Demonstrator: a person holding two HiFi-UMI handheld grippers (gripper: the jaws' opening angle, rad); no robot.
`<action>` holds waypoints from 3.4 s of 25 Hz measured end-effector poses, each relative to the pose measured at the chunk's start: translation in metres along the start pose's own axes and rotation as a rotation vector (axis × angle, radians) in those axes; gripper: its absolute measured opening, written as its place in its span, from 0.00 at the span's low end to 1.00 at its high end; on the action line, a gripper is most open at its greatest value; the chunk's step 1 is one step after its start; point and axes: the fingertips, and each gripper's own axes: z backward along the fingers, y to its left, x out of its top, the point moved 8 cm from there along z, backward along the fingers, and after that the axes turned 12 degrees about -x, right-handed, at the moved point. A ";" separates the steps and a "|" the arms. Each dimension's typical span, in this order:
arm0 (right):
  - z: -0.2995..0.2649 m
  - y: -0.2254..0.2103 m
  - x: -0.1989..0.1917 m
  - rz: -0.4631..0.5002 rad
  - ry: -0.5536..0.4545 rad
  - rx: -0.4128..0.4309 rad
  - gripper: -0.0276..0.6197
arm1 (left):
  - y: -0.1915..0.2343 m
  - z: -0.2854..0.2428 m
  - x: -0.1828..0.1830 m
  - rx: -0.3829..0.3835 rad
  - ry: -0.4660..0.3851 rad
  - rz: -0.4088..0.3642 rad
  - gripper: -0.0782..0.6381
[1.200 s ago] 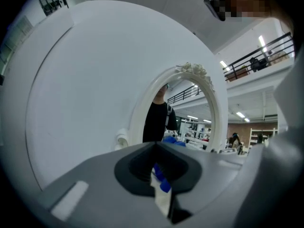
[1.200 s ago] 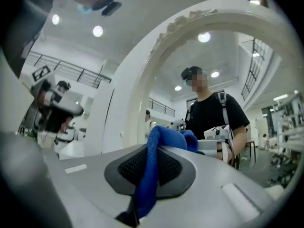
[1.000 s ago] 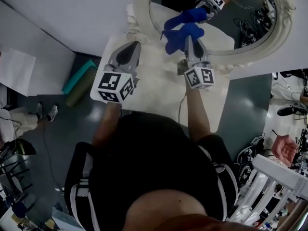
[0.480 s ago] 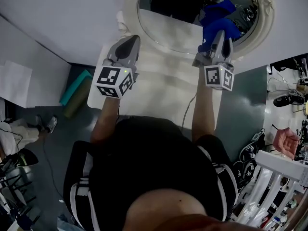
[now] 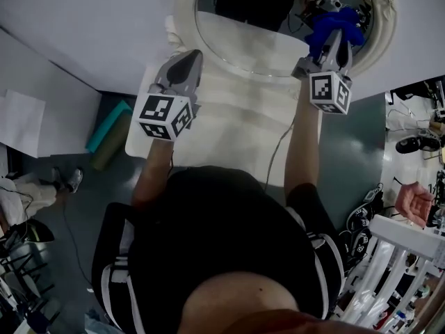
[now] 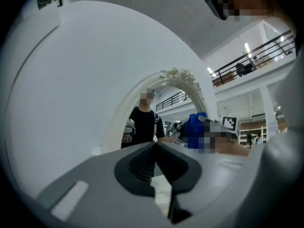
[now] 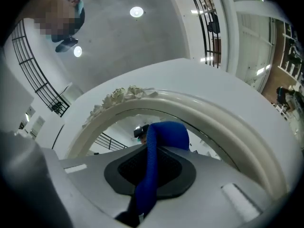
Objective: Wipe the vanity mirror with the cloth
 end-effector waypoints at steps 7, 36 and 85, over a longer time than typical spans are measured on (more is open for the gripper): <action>-0.022 0.022 0.016 0.042 -0.044 0.013 0.09 | 0.005 0.006 -0.006 0.021 0.007 0.027 0.12; -0.022 0.187 -0.006 0.941 0.045 0.541 0.09 | 0.015 0.012 -0.014 0.067 0.032 0.069 0.12; 0.129 0.068 -0.300 0.582 0.933 0.698 0.09 | 0.018 0.020 -0.029 0.089 0.072 0.070 0.12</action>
